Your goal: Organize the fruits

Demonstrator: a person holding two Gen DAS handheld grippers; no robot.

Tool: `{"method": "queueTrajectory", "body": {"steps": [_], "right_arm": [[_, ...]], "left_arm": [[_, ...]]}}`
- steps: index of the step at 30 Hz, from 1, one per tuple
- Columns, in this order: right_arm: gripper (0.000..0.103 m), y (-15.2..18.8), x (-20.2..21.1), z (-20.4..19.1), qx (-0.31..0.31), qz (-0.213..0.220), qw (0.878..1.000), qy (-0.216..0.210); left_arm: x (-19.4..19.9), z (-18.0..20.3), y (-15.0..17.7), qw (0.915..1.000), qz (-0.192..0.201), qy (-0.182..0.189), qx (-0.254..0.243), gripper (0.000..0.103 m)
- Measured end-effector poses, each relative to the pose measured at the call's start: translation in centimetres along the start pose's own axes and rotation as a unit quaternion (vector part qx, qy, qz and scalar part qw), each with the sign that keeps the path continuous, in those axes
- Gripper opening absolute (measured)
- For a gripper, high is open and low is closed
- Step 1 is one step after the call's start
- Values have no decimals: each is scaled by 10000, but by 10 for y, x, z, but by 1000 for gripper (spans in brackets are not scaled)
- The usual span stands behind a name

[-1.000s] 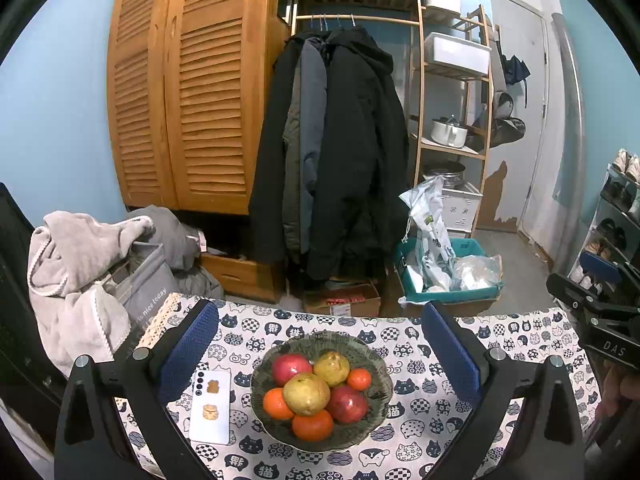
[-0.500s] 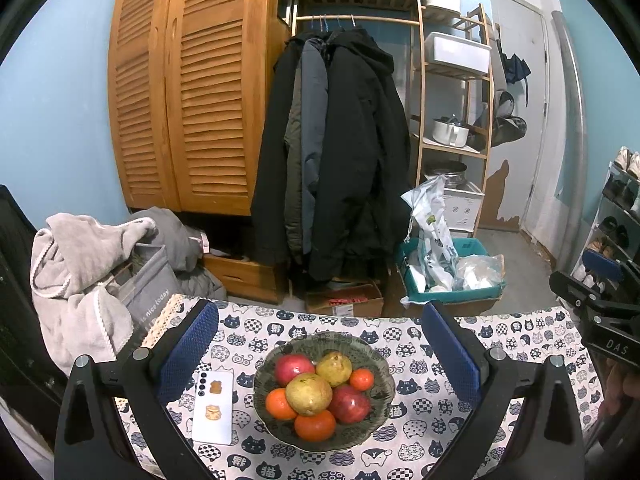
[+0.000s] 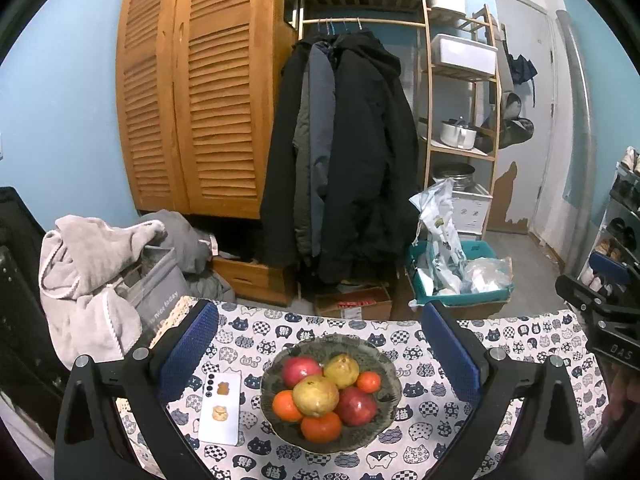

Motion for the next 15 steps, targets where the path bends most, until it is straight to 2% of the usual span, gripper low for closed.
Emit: {"method": "queueTrajectory", "body": {"steps": [15], "right_arm": [[85,0,0,1,4,7,10000,3]], "left_arm": [[8,6,-7,9999,167,21,-18,102]]}}
Point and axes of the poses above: each gripper's, at about its wrist camera, not at the fingertips, and x roughly against the way its jaws point, z to its right, y to its underside, the point moved 10 cm from there along -x, roughly the way its jaws point
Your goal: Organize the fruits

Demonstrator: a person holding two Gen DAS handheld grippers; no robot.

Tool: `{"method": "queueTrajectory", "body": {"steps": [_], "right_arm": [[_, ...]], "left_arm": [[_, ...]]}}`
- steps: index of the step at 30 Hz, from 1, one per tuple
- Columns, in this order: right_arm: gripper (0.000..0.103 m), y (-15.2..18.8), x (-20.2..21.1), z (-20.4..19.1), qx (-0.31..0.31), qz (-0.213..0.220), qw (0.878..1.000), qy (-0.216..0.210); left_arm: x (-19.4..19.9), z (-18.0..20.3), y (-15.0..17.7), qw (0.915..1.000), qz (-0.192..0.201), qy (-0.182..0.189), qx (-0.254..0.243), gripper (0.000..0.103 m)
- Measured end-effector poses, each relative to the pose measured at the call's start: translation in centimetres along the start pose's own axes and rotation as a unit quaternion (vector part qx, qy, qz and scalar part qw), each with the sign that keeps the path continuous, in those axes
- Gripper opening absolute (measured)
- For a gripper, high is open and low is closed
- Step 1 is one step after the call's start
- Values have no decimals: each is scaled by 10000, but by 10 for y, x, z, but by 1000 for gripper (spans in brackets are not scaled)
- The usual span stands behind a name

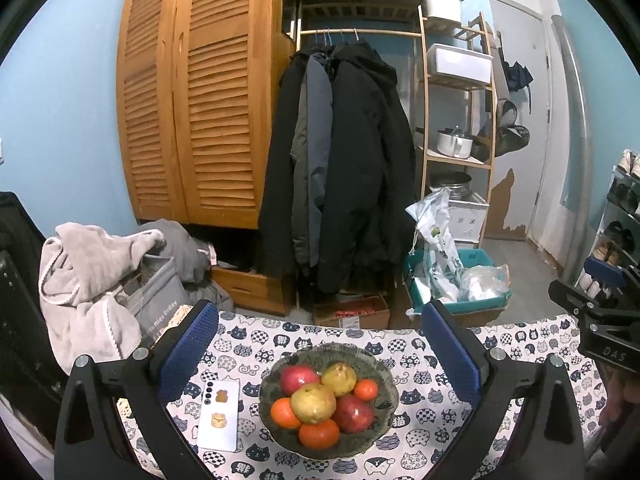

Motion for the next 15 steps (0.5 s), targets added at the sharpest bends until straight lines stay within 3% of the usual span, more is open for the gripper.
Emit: {"method": "queueTrajectory", "body": {"steps": [15], "right_arm": [[85,0,0,0,2,6,10000,1]], "left_arm": [[1,7,2,10000,-62,-28,-25,102]]}}
Point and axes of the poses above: each gripper's, at about its wrist camera, not at the fingertips, and x roughly against the way its jaws point, z to its right, y to its underside, the point moved 10 cm from there along -x, roughly the way its jaws point
